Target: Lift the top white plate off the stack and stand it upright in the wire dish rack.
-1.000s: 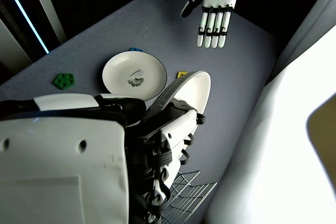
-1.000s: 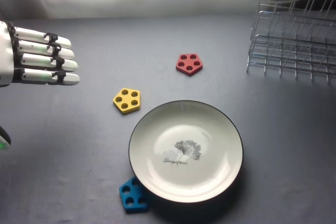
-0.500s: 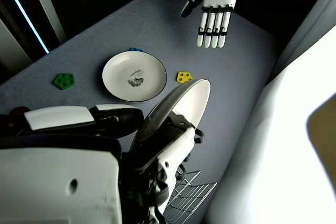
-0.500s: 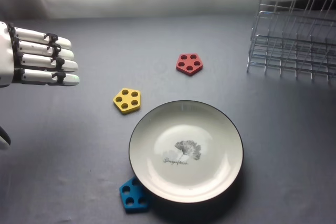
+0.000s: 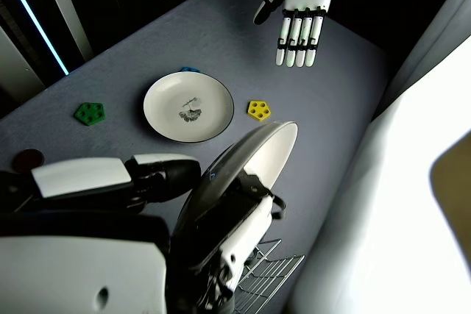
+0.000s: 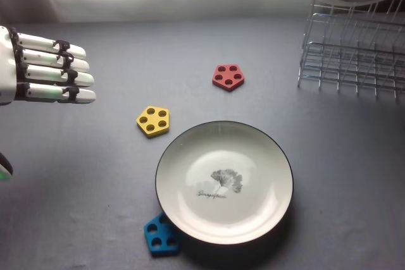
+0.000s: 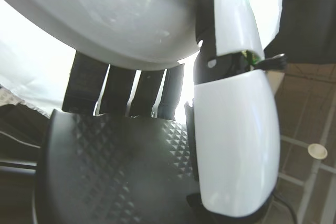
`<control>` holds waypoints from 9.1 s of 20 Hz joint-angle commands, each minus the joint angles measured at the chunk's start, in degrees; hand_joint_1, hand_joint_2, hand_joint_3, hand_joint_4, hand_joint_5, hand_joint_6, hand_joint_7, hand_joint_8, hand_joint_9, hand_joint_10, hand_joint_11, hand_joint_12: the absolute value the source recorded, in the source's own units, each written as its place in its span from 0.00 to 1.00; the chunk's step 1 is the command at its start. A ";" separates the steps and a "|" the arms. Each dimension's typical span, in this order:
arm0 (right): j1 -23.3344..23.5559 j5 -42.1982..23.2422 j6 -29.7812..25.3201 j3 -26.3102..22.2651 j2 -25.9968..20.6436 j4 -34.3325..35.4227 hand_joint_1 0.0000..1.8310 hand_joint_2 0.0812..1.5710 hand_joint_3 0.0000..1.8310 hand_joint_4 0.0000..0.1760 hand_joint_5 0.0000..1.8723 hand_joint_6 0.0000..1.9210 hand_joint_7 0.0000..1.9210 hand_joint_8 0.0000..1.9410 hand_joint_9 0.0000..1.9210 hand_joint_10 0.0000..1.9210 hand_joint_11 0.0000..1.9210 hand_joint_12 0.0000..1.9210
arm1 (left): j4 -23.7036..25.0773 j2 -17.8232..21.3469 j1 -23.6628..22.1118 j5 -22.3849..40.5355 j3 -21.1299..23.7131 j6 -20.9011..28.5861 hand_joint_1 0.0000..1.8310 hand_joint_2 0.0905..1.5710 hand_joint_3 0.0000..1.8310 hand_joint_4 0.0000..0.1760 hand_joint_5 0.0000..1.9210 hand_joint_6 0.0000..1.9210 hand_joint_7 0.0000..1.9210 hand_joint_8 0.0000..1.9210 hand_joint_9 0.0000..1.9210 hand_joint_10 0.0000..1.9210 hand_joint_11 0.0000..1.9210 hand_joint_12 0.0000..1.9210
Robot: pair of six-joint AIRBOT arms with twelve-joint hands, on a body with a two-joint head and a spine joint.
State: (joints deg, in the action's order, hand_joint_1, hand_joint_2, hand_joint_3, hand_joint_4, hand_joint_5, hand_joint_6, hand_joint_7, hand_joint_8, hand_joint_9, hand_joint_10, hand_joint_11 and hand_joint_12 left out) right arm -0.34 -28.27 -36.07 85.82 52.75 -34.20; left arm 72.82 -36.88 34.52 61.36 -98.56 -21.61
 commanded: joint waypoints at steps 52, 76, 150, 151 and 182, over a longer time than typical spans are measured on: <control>-12.99 -15.44 -6.00 11.28 -1.16 3.90 0.77 0.64 0.00 0.00 0.53 0.50 0.61 0.27 0.64 0.36 0.62 0.26 | -5.61 0.35 -0.92 4.69 -0.35 -5.09 0.05 0.54 0.00 0.00 0.03 0.00 0.03 0.00 0.03 0.00 0.06 0.01; -19.90 -15.84 -8.98 16.02 1.42 9.46 0.76 0.65 0.00 0.00 0.52 0.52 0.58 0.31 0.59 0.44 0.70 0.01 | -6.38 -0.36 -0.27 8.30 -0.24 -5.00 0.08 0.53 0.00 0.00 0.02 0.00 0.03 0.00 0.04 0.00 0.05 0.01; -27.14 -24.78 4.01 19.38 2.61 12.47 0.58 0.54 0.00 0.00 0.36 0.00 0.37 0.00 0.38 0.00 0.44 0.01 | -10.36 0.33 -0.20 10.11 0.46 -6.62 0.08 0.52 0.00 0.00 0.03 0.00 0.04 0.00 0.04 0.00 0.05 0.01; -26.89 -24.80 4.36 19.69 2.67 12.47 0.58 0.54 0.00 0.00 0.36 0.00 0.36 0.00 0.38 0.00 0.43 0.01 | -10.36 0.33 -0.19 10.09 0.46 -6.64 0.08 0.53 0.00 0.00 0.04 0.00 0.04 0.00 0.04 0.00 0.05 0.01; -19.42 -43.59 18.53 18.54 -0.68 -9.53 0.39 0.55 0.00 0.00 0.11 0.00 0.14 0.00 0.13 0.00 0.16 0.00 | -10.31 0.45 -0.18 10.46 0.47 -6.67 0.03 0.55 0.00 0.00 0.01 0.00 0.02 0.00 0.03 0.00 0.05 0.01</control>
State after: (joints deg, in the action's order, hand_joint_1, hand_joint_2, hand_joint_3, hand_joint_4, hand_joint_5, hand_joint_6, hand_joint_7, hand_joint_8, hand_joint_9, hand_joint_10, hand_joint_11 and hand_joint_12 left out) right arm -20.25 -67.94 -17.37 103.88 53.32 -49.58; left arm 67.05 -36.99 35.42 68.62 -98.15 -28.10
